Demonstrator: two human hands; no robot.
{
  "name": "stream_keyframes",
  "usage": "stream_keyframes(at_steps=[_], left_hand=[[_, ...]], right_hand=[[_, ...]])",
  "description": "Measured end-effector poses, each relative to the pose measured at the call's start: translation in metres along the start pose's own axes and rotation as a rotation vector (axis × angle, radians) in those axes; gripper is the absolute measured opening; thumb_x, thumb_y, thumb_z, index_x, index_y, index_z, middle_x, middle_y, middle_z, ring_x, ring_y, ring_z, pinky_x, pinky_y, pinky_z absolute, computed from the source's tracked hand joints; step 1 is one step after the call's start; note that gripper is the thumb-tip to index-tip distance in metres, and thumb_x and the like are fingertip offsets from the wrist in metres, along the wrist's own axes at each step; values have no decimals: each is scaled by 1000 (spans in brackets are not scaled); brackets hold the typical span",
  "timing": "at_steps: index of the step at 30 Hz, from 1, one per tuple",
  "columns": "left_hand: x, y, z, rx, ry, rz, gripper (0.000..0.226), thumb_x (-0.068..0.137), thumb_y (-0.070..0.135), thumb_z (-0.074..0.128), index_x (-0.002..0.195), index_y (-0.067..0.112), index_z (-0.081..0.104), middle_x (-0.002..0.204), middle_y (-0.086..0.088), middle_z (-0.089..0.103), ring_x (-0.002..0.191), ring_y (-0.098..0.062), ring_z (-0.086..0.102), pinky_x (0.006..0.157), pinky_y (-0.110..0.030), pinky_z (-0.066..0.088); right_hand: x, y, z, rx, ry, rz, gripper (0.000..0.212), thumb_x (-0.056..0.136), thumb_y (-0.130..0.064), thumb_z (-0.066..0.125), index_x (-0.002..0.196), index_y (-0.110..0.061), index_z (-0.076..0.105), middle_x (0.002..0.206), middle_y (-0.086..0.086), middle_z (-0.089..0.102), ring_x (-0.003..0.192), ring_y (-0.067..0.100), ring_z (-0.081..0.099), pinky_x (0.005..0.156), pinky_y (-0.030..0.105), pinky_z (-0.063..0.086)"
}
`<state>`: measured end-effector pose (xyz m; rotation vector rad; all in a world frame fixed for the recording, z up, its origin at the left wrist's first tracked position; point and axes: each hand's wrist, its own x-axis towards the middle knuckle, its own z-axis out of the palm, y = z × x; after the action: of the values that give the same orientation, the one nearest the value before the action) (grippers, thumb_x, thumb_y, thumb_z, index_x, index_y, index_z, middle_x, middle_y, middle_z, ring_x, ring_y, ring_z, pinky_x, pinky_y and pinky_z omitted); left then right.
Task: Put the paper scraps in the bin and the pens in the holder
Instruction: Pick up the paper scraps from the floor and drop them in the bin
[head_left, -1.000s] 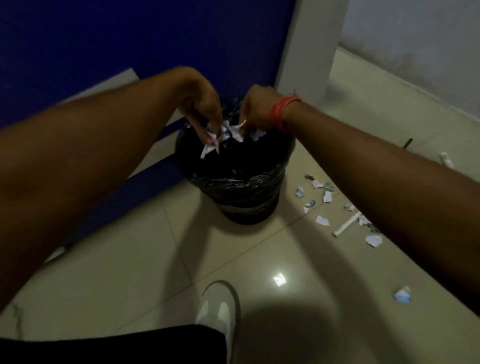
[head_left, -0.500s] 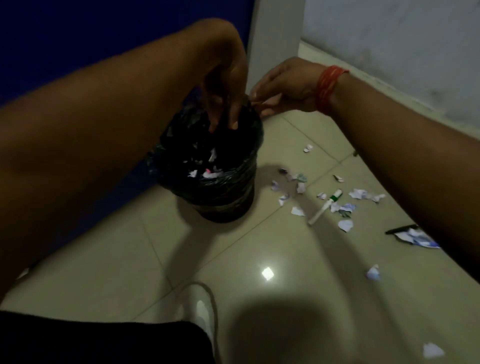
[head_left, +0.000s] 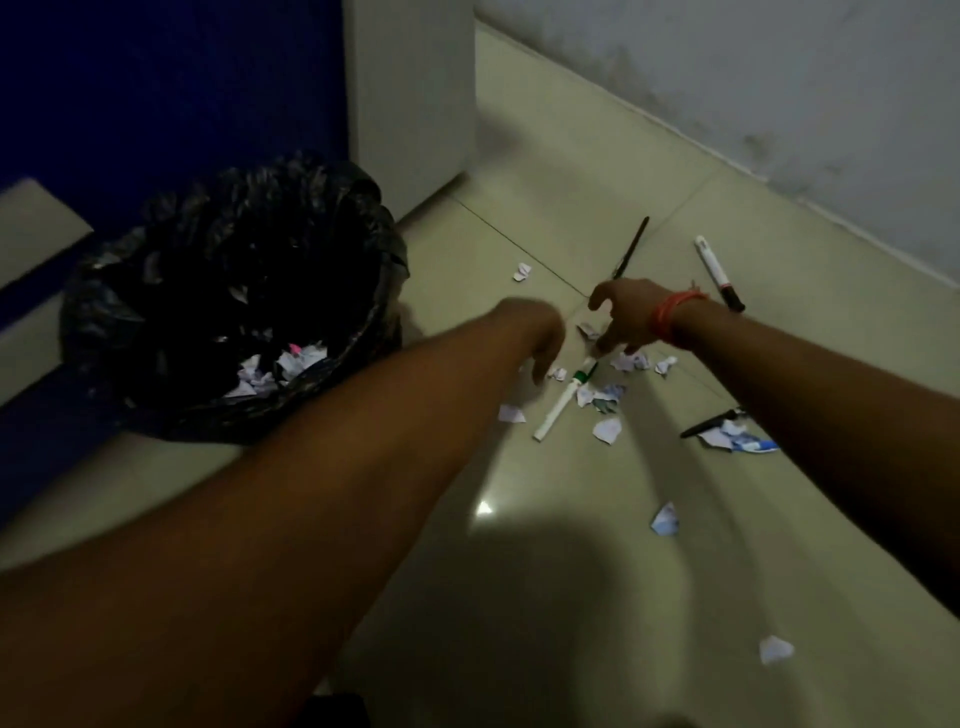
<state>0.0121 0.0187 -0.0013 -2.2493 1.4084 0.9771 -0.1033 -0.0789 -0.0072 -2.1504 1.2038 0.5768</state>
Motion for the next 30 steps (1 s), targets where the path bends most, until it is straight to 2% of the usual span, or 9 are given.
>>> stream_keyframes(at_steps=[3,5,8,11,13,17,21,25,30], left_hand=[[19,-19,37,-209,76,-247,91,78,44,74,149,17,24,152,-25,21,136,-48,31,106,-53,41],[28,-28,53,-295,156,-286,89,74,52,74,145,24,28,147,-23,21,131,-44,30,100,-51,44],[45,-30,68,-271,330,-195,66,79,47,72,135,25,44,141,-16,29,126,-36,34,95,-46,45],[51,-22,75,-105,409,-61,35,88,25,67,121,16,60,130,-12,47,119,-30,45,94,-36,46],[53,-17,76,-26,441,18,21,89,15,62,109,13,64,118,-10,58,115,-26,52,91,-31,45],[64,-24,69,-202,437,26,18,87,4,60,102,7,71,110,-11,69,105,-26,64,89,-30,49],[69,-36,70,-542,512,-23,19,84,2,65,93,9,80,98,-8,77,93,-23,71,88,-30,57],[66,-51,78,-784,535,-3,18,80,3,69,87,14,81,92,-1,77,87,-15,71,85,-26,58],[52,-55,80,-626,366,102,31,81,6,63,111,9,74,115,-8,72,108,-23,66,94,-25,48]], right_hand=[[18,7,22,-168,72,-46,78,73,-23,82,140,-13,43,133,16,52,113,32,56,93,39,50],[32,8,32,-156,85,-61,78,71,-28,83,138,-15,45,133,17,51,119,34,52,99,42,46],[50,6,44,-167,147,-114,57,71,-20,82,123,-14,60,122,17,56,109,34,56,91,36,47],[66,2,53,-132,240,-154,27,73,-3,74,98,-11,74,108,13,68,98,29,65,85,28,48],[75,-3,55,-32,299,-155,20,75,3,69,89,-8,77,100,11,74,91,27,69,84,27,51],[94,-13,41,196,480,-194,12,79,1,68,86,-4,76,93,14,74,88,26,69,82,27,50],[120,-31,27,282,592,-233,18,81,-2,64,95,-6,74,99,16,73,93,29,67,82,27,49],[138,-44,32,83,512,-321,25,88,-8,59,111,-8,68,108,18,68,101,34,63,85,30,46],[128,-42,44,-337,373,-543,22,93,-12,52,110,-9,65,115,20,56,101,39,54,81,46,52]])
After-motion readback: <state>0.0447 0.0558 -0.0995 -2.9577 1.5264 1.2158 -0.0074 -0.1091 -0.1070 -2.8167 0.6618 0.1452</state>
